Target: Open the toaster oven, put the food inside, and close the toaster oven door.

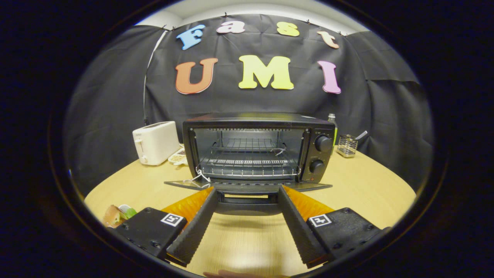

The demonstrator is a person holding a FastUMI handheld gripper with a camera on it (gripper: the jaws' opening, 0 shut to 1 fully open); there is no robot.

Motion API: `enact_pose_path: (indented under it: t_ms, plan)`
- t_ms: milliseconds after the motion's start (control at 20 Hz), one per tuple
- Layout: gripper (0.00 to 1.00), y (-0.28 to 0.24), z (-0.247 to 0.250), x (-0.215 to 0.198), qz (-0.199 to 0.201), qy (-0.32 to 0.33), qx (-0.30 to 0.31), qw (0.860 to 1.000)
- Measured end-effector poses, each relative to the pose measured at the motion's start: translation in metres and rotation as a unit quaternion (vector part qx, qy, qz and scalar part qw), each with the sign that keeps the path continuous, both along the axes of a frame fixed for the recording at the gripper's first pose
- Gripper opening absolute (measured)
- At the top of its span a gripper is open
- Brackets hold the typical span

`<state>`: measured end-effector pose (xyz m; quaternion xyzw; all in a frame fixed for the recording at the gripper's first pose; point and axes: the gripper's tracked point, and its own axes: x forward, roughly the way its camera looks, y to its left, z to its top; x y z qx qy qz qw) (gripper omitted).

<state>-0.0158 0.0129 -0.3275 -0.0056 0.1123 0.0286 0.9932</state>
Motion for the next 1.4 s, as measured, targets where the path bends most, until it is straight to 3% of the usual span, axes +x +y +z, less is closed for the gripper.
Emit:
enact_pose_path:
  t_ms: [200,300,350,400,450,650,800,950,1150,1400]
  plan:
    - [1.00,-0.002,-0.029,-0.006,-0.010,0.028,0.003,1.000]
    - [1.00,-0.003,-0.077,-0.013,-0.021,0.119,0.001,0.993]
    - [1.00,0.001,-0.092,-0.027,-0.033,0.095,-0.007,0.995]
    - [1.00,-0.003,-0.101,0.027,-0.023,0.132,-0.017,0.991]
    - [1.00,-0.002,-0.116,0.037,-0.028,0.172,-0.024,0.984]
    - [1.00,-0.003,-0.135,0.095,-0.028,0.159,-0.024,0.987]
    - [1.00,-0.005,-0.124,0.075,-0.022,0.158,-0.021,0.987]
    - [1.00,0.006,-0.130,0.062,0.016,0.181,0.010,0.983]
    - [0.99,0.018,-0.099,0.038,0.067,0.181,0.049,0.980]
    - [0.96,0.086,-0.049,-0.015,0.222,0.223,0.145,0.938]
